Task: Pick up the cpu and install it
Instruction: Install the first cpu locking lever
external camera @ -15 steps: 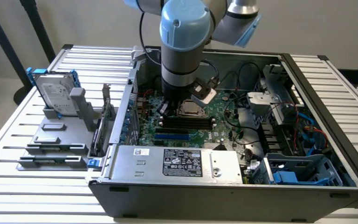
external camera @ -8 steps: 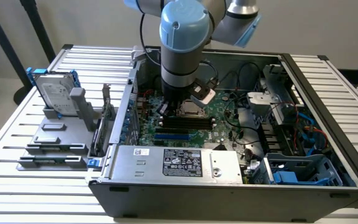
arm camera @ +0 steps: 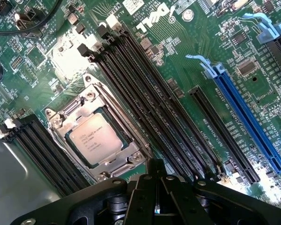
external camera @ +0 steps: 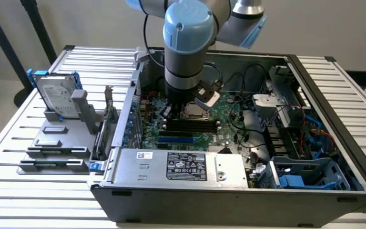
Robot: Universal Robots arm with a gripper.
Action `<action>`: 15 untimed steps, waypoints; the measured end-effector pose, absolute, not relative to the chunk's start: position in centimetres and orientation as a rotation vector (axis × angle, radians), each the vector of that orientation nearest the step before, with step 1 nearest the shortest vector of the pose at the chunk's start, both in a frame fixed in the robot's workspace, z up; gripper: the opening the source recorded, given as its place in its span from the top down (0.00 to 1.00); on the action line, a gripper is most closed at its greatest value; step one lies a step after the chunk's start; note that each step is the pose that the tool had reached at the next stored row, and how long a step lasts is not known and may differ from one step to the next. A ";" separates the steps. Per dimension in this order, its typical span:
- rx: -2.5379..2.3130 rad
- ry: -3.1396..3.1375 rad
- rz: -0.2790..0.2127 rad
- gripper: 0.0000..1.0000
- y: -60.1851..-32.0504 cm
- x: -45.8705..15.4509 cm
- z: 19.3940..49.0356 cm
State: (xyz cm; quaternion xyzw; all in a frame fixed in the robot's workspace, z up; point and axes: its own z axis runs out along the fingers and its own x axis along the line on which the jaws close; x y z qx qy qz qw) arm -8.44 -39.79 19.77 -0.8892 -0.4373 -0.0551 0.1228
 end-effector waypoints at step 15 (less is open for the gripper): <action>-2.607 -1.282 -0.153 0.89 -39.7 -8.4 19.7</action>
